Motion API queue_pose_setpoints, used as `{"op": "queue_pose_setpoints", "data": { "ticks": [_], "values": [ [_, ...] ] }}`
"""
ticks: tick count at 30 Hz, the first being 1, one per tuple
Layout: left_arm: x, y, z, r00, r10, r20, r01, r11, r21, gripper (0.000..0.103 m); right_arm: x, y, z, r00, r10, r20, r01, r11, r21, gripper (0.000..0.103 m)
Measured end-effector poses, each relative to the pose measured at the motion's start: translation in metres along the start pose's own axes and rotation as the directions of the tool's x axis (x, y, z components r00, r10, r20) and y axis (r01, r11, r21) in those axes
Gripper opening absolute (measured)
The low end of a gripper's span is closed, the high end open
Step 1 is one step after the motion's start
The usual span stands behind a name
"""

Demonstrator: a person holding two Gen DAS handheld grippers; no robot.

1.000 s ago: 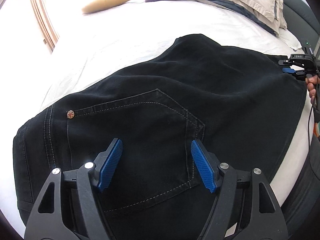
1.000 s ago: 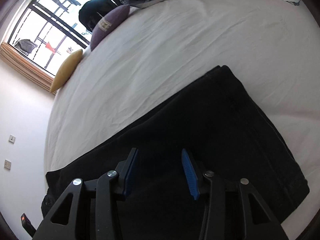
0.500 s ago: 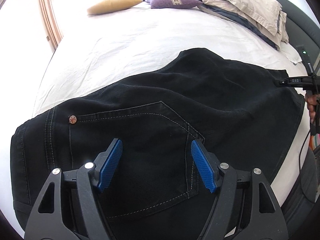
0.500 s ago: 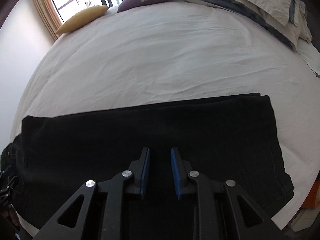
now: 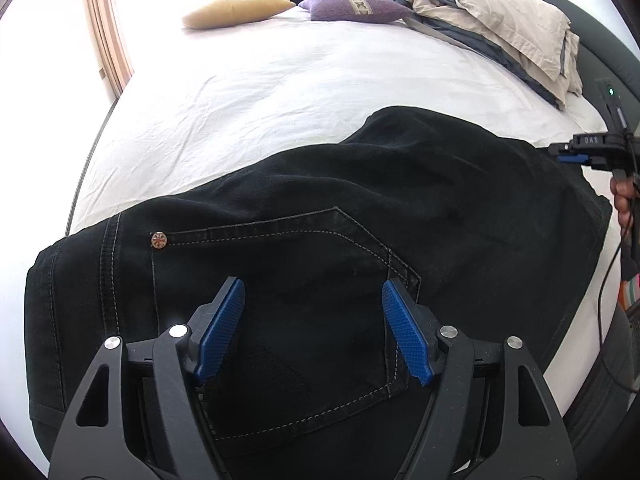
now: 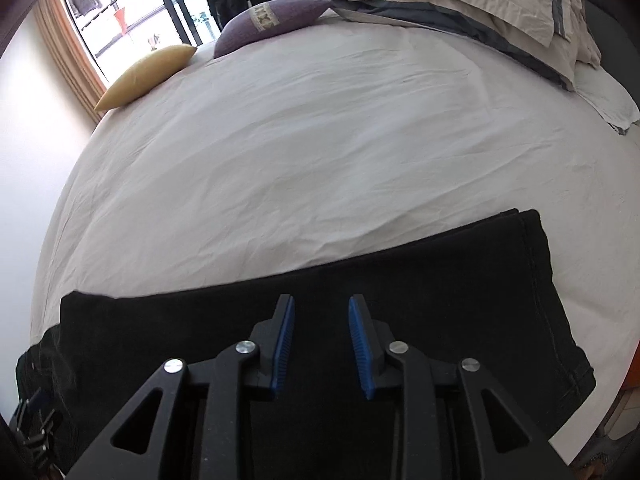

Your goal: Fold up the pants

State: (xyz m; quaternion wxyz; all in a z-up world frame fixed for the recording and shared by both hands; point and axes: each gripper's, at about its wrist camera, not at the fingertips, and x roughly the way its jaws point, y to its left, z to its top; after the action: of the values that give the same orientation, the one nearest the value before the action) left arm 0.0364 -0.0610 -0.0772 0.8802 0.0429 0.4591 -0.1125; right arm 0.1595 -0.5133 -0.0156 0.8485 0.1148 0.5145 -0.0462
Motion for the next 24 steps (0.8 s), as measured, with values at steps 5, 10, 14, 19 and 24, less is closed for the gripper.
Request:
{"op": "queue_pose_setpoints", "data": {
  "ticks": [5, 10, 14, 19, 24],
  "values": [
    [0.018, 0.005, -0.002, 0.999, 0.015, -0.037, -0.014, 1.000, 0.011, 0.070, 0.026, -0.044, 0.003, 0.998, -0.062, 0.030, 0.060, 0.996, 0.063, 0.032],
    [0.012, 0.009, -0.005, 0.999, 0.019, -0.029, -0.019, 1.000, -0.010, 0.070, 0.004, -0.060, 0.020, 0.980, -0.199, 0.023, 0.193, 0.968, 0.158, 0.039],
    [0.004, 0.008, -0.002, 1.000, 0.011, -0.013, -0.011, 1.000, -0.020, 0.070, -0.025, 0.036, 0.008, 0.984, 0.170, 0.049, -0.167, 0.984, -0.056, 0.039],
    [0.003, 0.012, -0.007, 1.000, 0.020, -0.022, -0.020, 1.000, -0.021, 0.070, 0.008, 0.173, -0.011, 0.855, 0.490, -0.171, -0.518, 0.824, -0.229, 0.043],
    [0.004, 0.025, -0.017, 0.999, 0.037, -0.027, -0.039, 0.998, -0.044, 0.070, 0.070, 0.210, 0.009, 0.872, 0.455, -0.181, -0.482, 0.862, -0.158, 0.037]
  ]
}}
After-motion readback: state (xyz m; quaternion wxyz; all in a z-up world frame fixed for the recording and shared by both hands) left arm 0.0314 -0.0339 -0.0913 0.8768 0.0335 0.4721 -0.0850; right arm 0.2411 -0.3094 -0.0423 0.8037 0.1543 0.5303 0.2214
